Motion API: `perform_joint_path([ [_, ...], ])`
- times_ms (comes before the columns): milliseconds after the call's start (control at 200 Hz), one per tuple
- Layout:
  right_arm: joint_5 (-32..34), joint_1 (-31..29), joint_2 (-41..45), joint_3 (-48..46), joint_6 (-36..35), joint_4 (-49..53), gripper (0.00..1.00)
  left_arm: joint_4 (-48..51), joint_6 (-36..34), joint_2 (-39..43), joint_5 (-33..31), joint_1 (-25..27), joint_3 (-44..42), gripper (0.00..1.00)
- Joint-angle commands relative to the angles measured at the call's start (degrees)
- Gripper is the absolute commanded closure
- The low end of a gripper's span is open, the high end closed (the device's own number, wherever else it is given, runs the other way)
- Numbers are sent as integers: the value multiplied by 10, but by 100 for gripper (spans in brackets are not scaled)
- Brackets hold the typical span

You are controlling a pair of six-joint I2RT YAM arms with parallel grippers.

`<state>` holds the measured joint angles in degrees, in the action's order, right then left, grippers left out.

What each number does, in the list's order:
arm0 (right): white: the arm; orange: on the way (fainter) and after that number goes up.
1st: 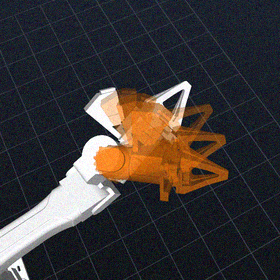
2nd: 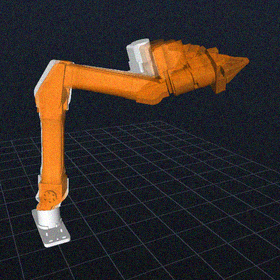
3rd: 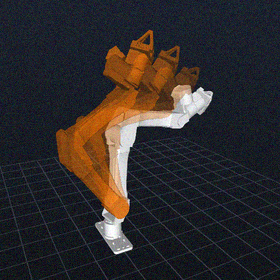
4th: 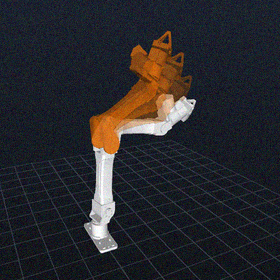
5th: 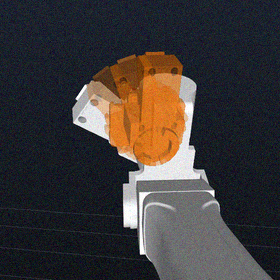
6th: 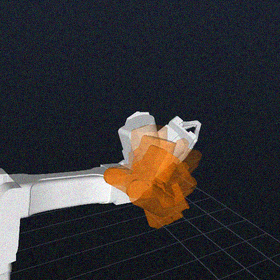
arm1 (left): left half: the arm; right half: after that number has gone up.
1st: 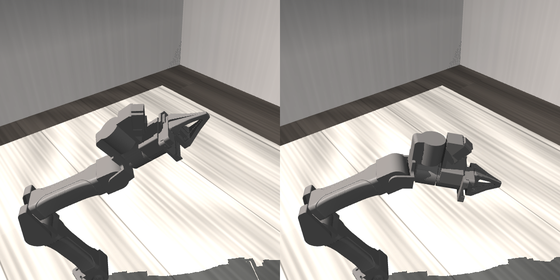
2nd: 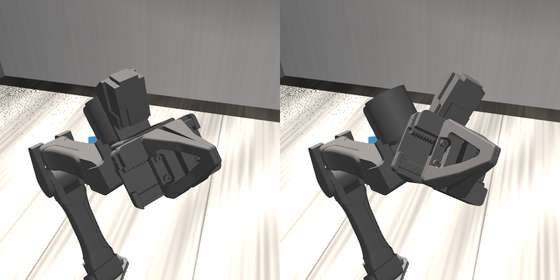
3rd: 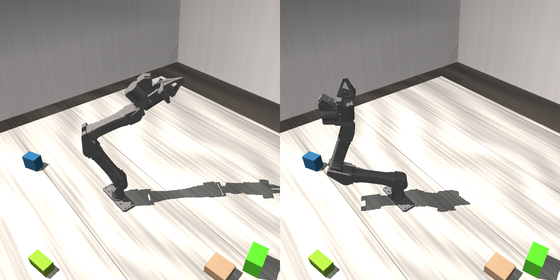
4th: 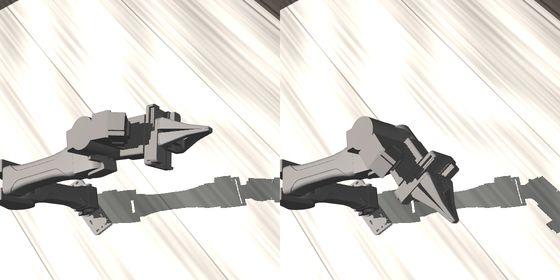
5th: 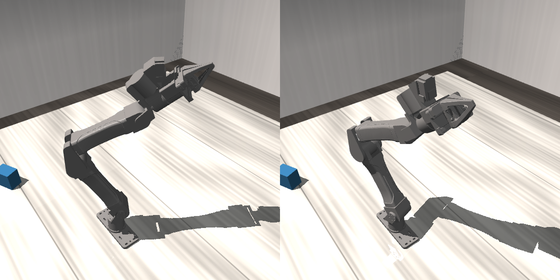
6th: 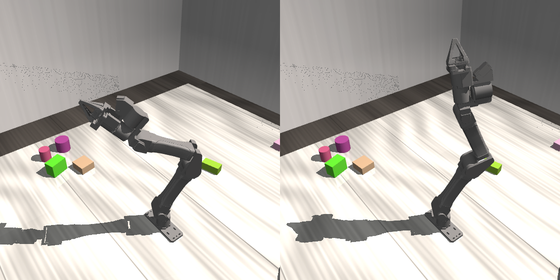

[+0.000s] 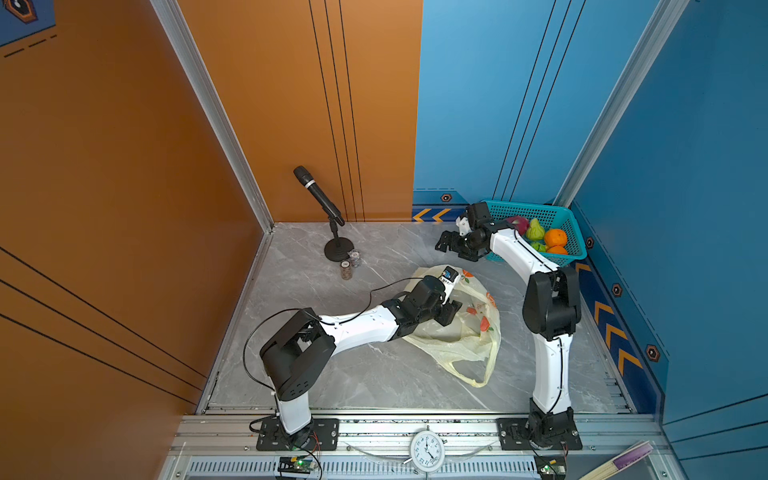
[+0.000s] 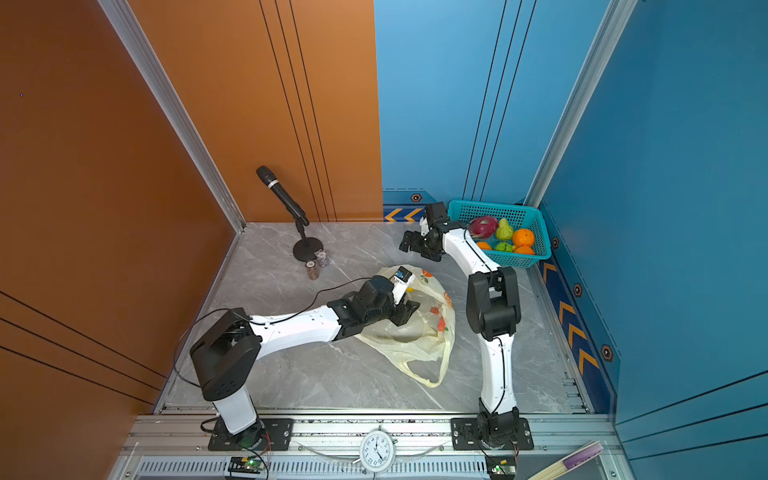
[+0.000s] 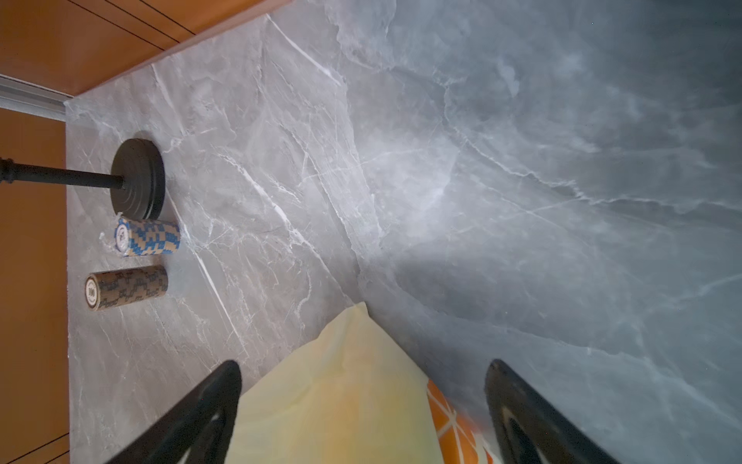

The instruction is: Untie the knot of the plastic bag and take out the fruit

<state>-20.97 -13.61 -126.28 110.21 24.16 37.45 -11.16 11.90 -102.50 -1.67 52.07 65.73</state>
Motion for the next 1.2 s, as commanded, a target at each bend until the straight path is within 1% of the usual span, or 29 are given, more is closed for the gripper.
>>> perform_joint_path([
  [0,-33,-2,-32,37,18,31,6,-1,-8,-29,-33,-16,19,43],
  [115,-67,-7,-65,54,17,47,11,-3,-11,-51,-27,-30,29,43],
  [245,-75,-15,-77,52,5,68,25,-5,-15,-68,-44,-41,36,42],
  [330,-94,-17,-79,46,-10,81,38,-6,-21,-74,-60,-46,36,41],
  [436,-110,-18,-79,38,-30,104,46,-6,-24,-77,-76,-50,33,38],
  [541,-126,-20,-75,25,-40,120,48,-6,-24,-76,-94,-51,30,35],
  [681,-140,-29,-59,-6,-48,120,49,-5,-24,-76,-110,-51,28,29],
  [866,-165,-40,-33,-39,-26,102,49,-9,-14,-85,-92,-54,30,24],
  [1011,-170,-48,-15,-53,-13,89,49,-16,0,-97,-83,-54,33,19],
  [1196,-172,-57,2,-68,5,75,49,-17,11,-113,-66,-54,33,18],
])
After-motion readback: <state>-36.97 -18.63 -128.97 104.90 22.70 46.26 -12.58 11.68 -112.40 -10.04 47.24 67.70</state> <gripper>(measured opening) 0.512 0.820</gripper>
